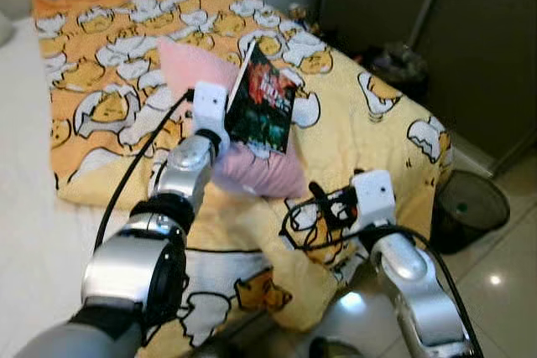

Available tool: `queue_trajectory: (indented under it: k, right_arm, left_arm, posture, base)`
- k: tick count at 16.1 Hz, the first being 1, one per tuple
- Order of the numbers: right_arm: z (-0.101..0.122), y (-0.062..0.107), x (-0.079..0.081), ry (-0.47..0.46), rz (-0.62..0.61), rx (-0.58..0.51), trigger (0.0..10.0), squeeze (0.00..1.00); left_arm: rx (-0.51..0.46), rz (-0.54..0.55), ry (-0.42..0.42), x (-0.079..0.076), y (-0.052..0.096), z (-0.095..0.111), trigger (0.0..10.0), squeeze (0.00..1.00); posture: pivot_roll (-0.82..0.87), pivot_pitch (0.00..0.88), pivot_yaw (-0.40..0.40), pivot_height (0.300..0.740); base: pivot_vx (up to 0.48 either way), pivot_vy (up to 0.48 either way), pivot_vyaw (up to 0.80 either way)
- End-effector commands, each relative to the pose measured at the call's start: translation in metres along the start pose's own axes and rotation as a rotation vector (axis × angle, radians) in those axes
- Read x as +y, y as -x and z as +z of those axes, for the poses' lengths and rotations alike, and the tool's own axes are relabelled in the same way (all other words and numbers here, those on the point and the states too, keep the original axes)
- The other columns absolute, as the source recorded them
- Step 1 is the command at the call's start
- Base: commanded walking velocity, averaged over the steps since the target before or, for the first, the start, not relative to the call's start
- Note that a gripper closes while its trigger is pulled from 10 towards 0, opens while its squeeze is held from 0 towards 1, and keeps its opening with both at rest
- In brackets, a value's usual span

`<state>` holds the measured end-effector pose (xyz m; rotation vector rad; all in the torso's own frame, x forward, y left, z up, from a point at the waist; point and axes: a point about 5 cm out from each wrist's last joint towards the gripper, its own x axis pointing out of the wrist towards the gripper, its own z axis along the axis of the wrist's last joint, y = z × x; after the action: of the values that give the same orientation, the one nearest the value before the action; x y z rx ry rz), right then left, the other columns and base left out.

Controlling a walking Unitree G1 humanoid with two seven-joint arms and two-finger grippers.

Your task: Clean up the room

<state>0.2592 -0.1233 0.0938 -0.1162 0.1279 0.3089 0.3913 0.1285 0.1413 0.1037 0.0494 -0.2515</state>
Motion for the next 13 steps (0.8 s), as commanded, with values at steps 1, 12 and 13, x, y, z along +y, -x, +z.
queue_trajectory:
  k: [1, 12, 13]
  right_arm:
    - [0.003, 0.001, 0.002, 0.013, 0.010, -0.015, 10.0, 0.00]
    - [-0.004, 0.010, 0.003, 0.010, 0.002, 0.006, 10.0, 0.00]
    - [-0.005, 0.011, 0.003, 0.009, 0.001, 0.008, 10.0, 0.00]
  left_arm:
    - [0.014, -0.011, -0.082, 0.001, -0.001, 0.003, 10.0, 1.00]
    - [0.150, -0.005, -0.273, 0.001, 0.003, -0.018, 10.0, 0.00]
    - [0.148, -0.002, -0.274, 0.001, 0.003, -0.018, 10.0, 0.00]
  posture:
    - [-0.25, 0.024, 0.057, 0.740]
    - [-0.27, 0.056, 0.063, 0.740]
    - [-0.27, 0.057, 0.065, 0.740]
  base:
    - [0.000, 0.000, 0.00]
    - [0.000, 0.000, 0.00]
    - [0.000, 0.000, 0.00]
